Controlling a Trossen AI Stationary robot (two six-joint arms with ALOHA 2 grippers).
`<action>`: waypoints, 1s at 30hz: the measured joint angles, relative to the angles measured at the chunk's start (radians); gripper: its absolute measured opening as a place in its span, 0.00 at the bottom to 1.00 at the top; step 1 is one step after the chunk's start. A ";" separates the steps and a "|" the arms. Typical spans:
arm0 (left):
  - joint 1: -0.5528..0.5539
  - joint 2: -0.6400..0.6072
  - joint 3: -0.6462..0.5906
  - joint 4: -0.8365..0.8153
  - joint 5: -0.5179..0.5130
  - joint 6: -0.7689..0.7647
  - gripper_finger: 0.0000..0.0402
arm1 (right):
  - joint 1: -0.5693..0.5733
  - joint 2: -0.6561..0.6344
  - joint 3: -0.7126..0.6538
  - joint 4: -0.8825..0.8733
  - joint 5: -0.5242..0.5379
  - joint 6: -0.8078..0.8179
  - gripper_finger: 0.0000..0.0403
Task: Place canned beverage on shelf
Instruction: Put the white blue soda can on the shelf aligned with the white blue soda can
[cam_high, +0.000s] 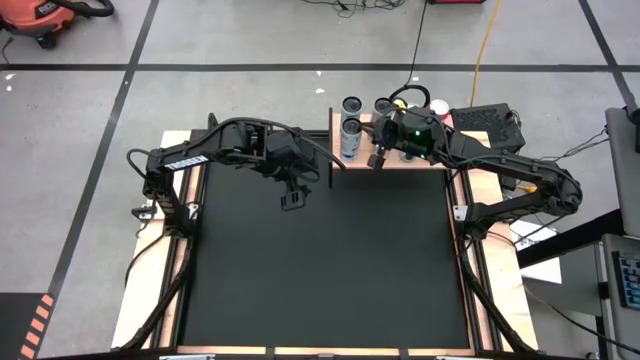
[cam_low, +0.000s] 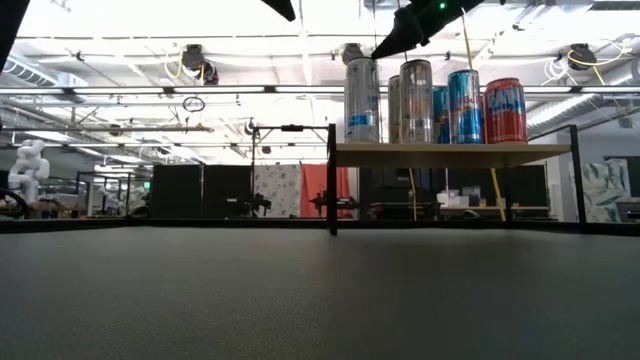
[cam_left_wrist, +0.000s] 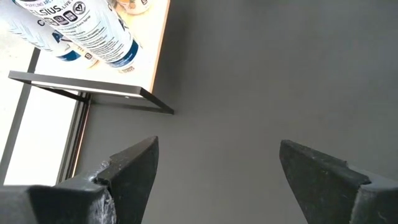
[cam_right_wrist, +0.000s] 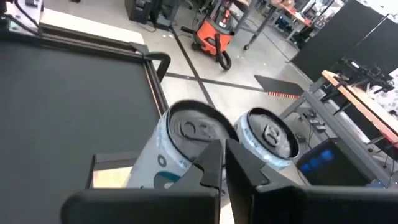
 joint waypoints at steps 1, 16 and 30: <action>0.000 0.000 0.000 0.000 0.000 0.000 0.83 | 0.000 0.000 0.000 0.004 -0.001 0.000 0.00; 0.000 0.000 0.000 0.000 0.000 0.000 0.83 | 0.004 0.004 0.000 -0.010 0.003 0.036 0.00; 0.000 0.000 0.000 0.000 0.000 0.000 0.83 | 0.079 0.000 0.000 -0.014 0.082 0.033 0.00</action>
